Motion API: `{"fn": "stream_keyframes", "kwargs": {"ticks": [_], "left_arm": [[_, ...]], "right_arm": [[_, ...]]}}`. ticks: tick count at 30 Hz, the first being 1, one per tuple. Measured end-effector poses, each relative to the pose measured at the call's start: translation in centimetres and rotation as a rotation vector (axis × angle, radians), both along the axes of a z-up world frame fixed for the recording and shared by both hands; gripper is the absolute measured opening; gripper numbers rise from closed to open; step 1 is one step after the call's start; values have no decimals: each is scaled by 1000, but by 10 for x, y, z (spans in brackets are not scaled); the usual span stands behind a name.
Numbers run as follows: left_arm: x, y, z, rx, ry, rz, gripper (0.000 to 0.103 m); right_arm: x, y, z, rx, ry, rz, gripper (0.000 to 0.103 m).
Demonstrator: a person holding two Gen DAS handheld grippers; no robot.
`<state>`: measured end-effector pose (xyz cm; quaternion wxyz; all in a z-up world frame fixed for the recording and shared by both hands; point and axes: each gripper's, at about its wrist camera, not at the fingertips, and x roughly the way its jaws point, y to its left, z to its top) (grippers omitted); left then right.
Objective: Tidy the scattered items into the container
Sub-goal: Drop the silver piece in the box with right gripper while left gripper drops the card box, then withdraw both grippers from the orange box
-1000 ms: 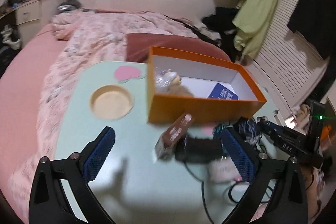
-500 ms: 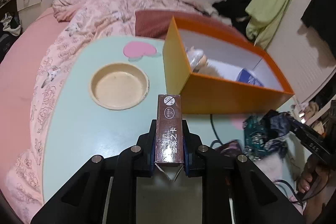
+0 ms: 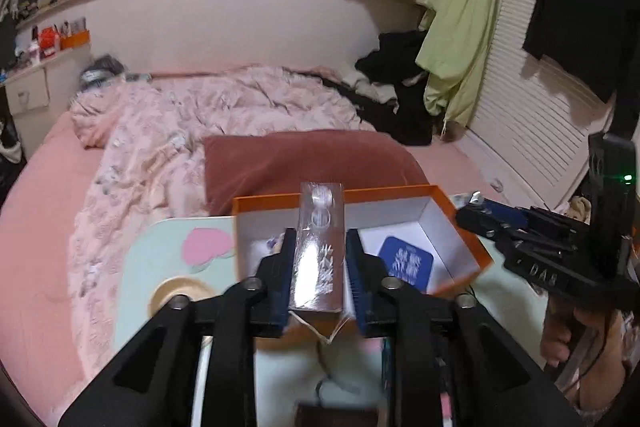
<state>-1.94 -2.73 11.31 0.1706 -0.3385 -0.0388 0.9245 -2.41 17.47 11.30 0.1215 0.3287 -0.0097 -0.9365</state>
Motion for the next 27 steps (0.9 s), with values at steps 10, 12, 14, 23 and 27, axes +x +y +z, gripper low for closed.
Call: {"fn": "stream_keyframes", "kwargs": {"ticks": [10,12,14,23,27], "left_arm": [[6,-16,-20,0,-61,140,70],[24,-24,-16,7,-40,146,73],[46,-30,-15,10,-25,139,82],[99,-26,-95,-31,-264,57,83],[98,-18,-102,-139,-253,109,99]], "right_arm": [[-5,9,-6,-45,-29,-57,84],[10,15,-4,-52,-27,-46,84],[30,18,-4,-39,-21,-44,85],[96,21,-59,63,-168,18,88],[96,24,-91,54,-282,6,101]]}}
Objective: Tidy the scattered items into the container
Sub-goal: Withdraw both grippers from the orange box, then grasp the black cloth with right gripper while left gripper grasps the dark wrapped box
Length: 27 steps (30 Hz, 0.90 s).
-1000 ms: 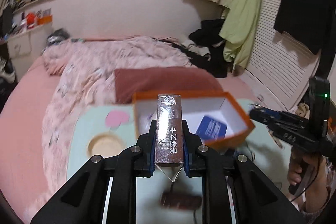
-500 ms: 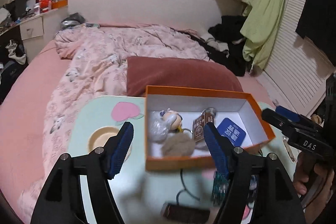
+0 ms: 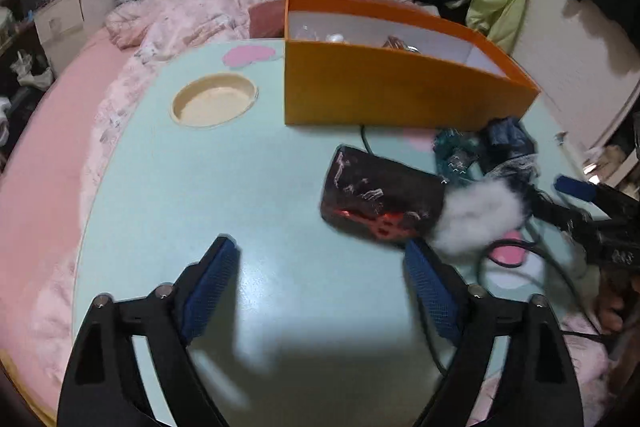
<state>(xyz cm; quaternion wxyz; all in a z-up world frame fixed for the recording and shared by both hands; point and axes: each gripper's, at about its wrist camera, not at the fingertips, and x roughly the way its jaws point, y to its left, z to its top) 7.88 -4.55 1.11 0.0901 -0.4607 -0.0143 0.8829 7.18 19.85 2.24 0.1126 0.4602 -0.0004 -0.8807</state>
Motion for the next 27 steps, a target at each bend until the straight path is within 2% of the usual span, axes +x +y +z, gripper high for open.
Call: {"fn": "stream_keyframes", "kwargs": {"ticks": [2,4,10,14,18,20,21,24,26,27], "left_arm": [[-1,10,-6,-84,15,-6,103],[0,12,-5,-75,23,-21,103],[2,9,-6,-71,31,-21,103],[1,9,-7,-67,32,-21,103],[2,10,-7,-67,33,-21,103],[2,10,-7,-68,33,-21,103],[2,10,-7,-68,33,-20,103],[4,9,-7,-67,34,-20,103],[4,9,-7,-67,35,-14,103],[5,8,-7,-68,37,-8,103]], "right_arm": [[5,-7,-7,68,54,-11,103],[6,-17,-11,119,60,3,103],[4,-14,-13,117,65,10,103],[9,-5,-4,41,92,-5,102],[3,-5,26,-48,189,9,101],[-9,-16,35,-52,194,35,95],[-15,-23,37,-46,189,43,89],[-35,-41,30,-61,128,66,80],[-46,-47,10,-59,26,75,41],[-48,-46,3,-74,-6,83,33]]}}
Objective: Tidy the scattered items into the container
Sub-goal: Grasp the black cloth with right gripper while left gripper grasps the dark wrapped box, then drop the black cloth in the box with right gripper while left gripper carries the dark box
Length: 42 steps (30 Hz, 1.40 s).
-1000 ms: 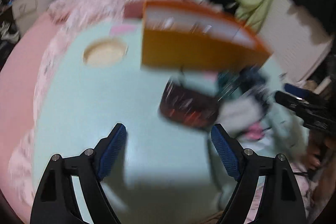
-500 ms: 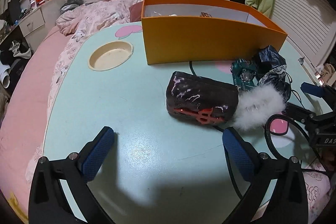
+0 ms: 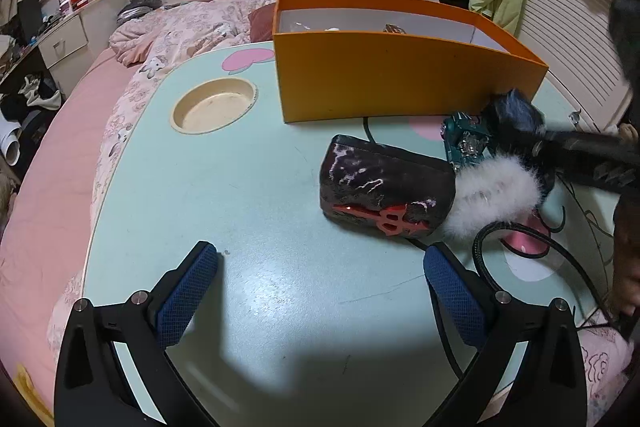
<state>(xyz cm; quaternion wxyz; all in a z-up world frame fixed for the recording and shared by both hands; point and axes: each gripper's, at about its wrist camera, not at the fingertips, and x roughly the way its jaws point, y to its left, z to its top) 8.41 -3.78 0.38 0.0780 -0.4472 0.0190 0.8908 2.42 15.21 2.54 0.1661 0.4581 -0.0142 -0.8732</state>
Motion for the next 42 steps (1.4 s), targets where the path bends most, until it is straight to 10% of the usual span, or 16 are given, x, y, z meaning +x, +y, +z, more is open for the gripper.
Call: {"fn": "stream_keyframes", "kwargs": {"ticks": [12,13,15,21,33,35,39,42], "left_arm": [[-13,6,33,131,101,-40,102],[-18,8,31,133,95,-40,99],[-28,6,24,168,61,-49,63],[-28,3,17,214,61,-78,61],[-70,7,124,299,297,-89,56],[-89,14,123,284,288,-86,56],[-128,27,103,253,174,-82,56],[-125,23,88,272,120,-75,56]], "right_arm": [[28,39,19,-121,128,-88,30],[29,39,19,-120,127,-85,31],[30,42,20,-125,128,-85,31],[28,45,17,-141,110,-93,31],[-13,27,84,-115,268,-57,31],[-29,22,85,-113,262,-50,35],[-64,13,75,-56,236,-110,89],[-66,18,69,-63,226,-140,89]]}}
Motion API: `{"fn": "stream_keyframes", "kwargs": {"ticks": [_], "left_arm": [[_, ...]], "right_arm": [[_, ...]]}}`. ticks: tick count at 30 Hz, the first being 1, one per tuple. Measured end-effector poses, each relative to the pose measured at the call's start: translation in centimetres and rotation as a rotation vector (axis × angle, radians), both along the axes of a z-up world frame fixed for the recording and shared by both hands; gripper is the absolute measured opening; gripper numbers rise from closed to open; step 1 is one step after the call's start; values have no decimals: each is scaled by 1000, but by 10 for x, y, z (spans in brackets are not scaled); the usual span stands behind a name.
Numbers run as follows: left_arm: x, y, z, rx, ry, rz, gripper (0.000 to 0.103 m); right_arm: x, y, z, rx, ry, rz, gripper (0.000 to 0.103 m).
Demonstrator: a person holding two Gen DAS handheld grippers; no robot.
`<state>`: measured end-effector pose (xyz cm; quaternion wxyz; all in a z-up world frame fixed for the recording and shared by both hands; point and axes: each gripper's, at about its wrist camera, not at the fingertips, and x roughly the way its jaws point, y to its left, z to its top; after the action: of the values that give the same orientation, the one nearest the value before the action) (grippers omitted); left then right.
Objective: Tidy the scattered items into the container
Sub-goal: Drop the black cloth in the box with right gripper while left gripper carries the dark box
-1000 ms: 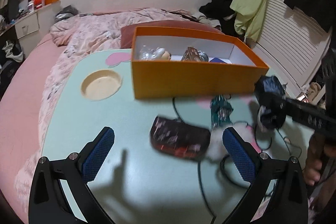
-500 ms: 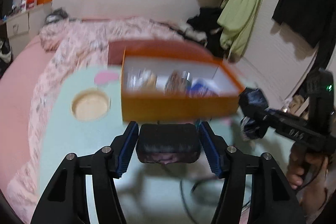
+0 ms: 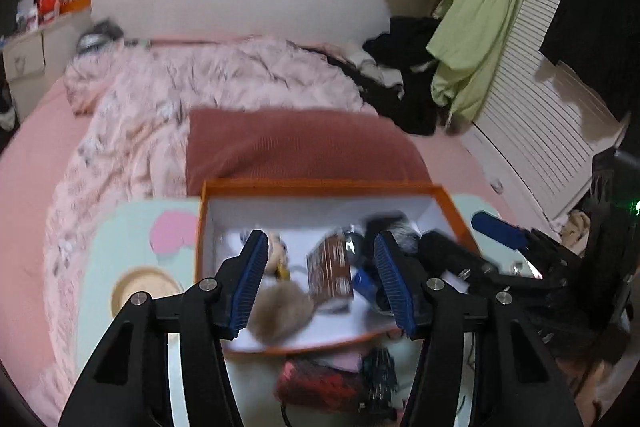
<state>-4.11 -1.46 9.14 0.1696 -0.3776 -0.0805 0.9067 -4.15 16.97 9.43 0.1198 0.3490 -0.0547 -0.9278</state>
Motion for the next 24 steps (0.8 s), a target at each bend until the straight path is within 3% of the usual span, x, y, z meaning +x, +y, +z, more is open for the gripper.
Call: {"fn": "stream_keyframes", "kwargs": {"ticks": [6,10,15,18,20,24], "left_arm": [[52,-13,-20,8,11,-21,77],[73,-8,-43,-90,-8,-41,77],[63,-7,-72,-91,-81,-55,77],[56,-7,-80,-25,-116,-93,76],[57,-12,-81,41,-119,-108,63],[64,-19,-78,65,-93,-97,58]], "right_arm": [[35,26,5,-64,81,-42,89],[60,34,-1,-96,60,3,89],[88,29,-24,-73,-31,99,89],[93,26,-51,-30,-118,107,89],[92,29,-70,-34,-190,95,89],[96,32,-75,-36,-170,70,90]]}}
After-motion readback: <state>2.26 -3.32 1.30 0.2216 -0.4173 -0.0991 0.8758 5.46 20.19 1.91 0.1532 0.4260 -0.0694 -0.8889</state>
